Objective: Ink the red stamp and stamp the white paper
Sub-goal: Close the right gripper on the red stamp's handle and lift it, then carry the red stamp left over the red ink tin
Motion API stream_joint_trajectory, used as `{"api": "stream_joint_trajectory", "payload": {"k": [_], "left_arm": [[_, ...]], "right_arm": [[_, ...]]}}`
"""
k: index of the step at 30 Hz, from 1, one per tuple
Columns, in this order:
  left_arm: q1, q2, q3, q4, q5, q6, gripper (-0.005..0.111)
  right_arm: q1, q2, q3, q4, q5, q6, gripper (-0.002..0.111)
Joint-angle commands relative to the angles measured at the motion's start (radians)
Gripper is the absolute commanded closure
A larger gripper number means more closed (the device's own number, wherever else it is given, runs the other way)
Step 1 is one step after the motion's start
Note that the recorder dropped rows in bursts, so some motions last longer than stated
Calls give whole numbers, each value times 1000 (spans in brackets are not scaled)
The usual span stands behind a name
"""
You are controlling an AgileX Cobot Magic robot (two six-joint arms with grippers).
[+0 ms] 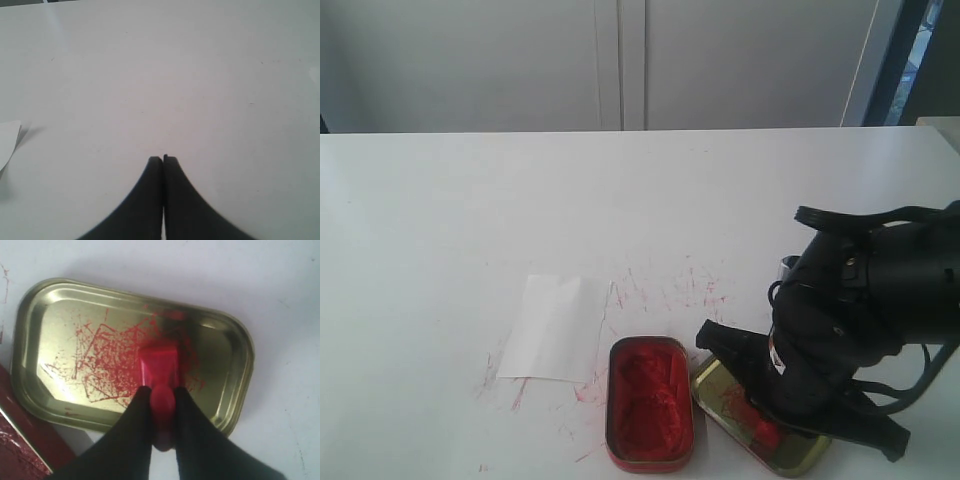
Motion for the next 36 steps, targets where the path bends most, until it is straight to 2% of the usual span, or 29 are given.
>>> {"api": "stream_joint_trajectory", "payload": {"k": [1, 19, 25, 36], "left_arm": [[2, 7, -6, -10, -2, 0, 107], [2, 7, -6, -10, -2, 0, 107], [2, 7, -6, -10, -2, 0, 107], [2, 7, -6, -10, -1, 0, 107]], "right_arm": [[4, 1, 0, -12, 8, -6, 108], [4, -138, 0, -87, 42, -87, 108], [4, -188, 0, -113, 60, -168, 108], [4, -205, 0, -82, 60, -582, 108]]}}
